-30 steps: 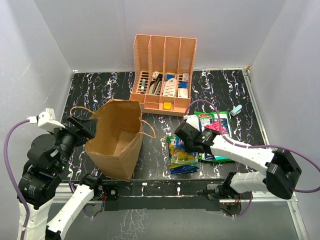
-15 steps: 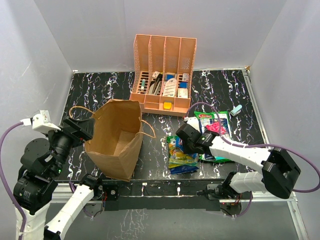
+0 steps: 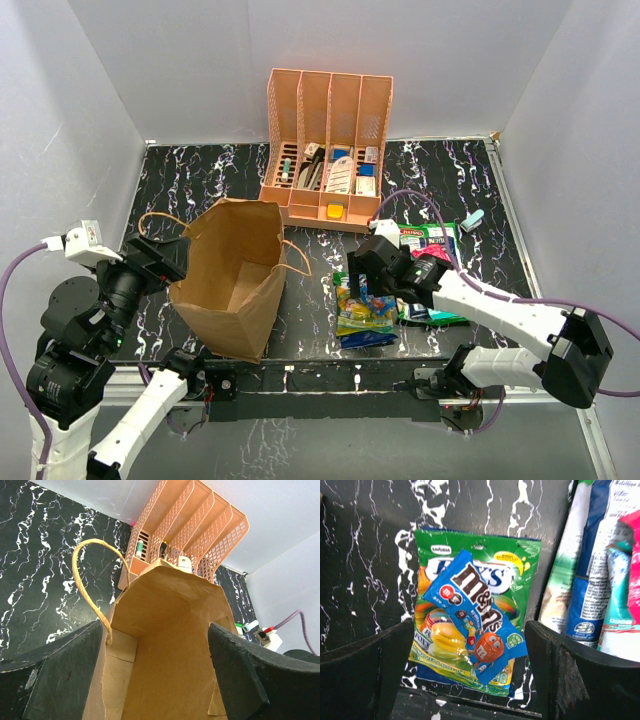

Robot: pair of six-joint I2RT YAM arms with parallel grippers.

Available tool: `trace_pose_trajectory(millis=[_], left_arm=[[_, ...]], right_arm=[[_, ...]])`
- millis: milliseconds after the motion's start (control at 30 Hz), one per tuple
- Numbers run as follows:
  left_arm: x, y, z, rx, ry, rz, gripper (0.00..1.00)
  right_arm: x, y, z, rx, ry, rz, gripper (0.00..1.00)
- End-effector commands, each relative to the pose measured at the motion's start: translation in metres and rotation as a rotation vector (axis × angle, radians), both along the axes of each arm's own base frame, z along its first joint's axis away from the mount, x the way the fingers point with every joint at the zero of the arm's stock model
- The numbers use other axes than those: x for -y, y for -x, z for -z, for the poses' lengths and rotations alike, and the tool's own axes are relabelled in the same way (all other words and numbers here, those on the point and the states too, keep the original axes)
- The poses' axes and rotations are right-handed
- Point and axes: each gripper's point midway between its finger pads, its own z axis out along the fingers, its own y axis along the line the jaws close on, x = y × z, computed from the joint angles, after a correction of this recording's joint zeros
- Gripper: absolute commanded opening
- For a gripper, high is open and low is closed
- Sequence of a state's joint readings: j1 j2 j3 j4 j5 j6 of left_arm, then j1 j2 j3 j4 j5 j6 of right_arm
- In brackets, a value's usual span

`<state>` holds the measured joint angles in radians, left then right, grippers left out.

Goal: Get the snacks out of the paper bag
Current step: Place the snack at the center of the board, then reset both arms

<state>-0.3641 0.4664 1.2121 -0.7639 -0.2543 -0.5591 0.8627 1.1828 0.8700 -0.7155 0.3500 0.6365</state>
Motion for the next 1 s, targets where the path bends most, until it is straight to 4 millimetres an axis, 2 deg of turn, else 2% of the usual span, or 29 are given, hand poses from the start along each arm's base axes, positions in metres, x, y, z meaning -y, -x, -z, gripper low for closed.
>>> trace_pose_trajectory(millis=[0, 100, 167, 300, 400, 467, 567, 633, 733, 833, 967], left_arm=[[-0.007, 0.005, -0.019, 0.067, -0.025, -0.013, 0.87], [-0.009, 0.005, -0.026, 0.091, -0.052, -0.011, 0.87], [-0.009, 0.005, -0.036, 0.118, -0.082, 0.002, 0.88], [-0.011, 0.009, -0.068, 0.207, -0.156, 0.034, 0.89], [-0.011, 0.013, -0.093, 0.280, -0.219, 0.065, 0.89], [-0.011, 0.017, -0.111, 0.329, -0.246, 0.083, 0.90], [-0.012, 0.023, -0.136, 0.403, -0.269, 0.097, 0.91], [-0.012, 0.026, -0.152, 0.450, -0.281, 0.105, 0.91], [-0.015, 0.034, -0.178, 0.533, -0.280, 0.103, 0.92], [-0.018, 0.040, -0.198, 0.604, -0.263, 0.093, 0.93], [-0.016, 0.046, -0.213, 0.652, -0.256, 0.106, 0.93]], right_arm=[[-0.008, -0.030, -0.046, 0.189, -0.057, 0.011, 0.98], [-0.007, -0.049, -0.079, 0.345, -0.081, 0.016, 0.98], [-0.006, -0.055, -0.108, 0.427, -0.124, 0.028, 0.98], [0.007, -0.058, -0.163, 0.495, -0.118, 0.073, 0.98], [0.010, -0.052, -0.214, 0.545, -0.168, 0.047, 0.98], [0.016, -0.042, -0.251, 0.591, -0.243, 0.043, 0.98], [0.026, -0.016, -0.314, 0.694, -0.402, -0.019, 0.98], [0.045, 0.008, -0.354, 0.789, -0.510, -0.043, 0.98], [0.072, 0.040, -0.400, 0.910, -0.638, -0.070, 0.98], [0.094, 0.062, -0.429, 0.978, -0.710, -0.075, 0.98], [0.115, 0.078, -0.446, 1.029, -0.755, -0.059, 0.98]])
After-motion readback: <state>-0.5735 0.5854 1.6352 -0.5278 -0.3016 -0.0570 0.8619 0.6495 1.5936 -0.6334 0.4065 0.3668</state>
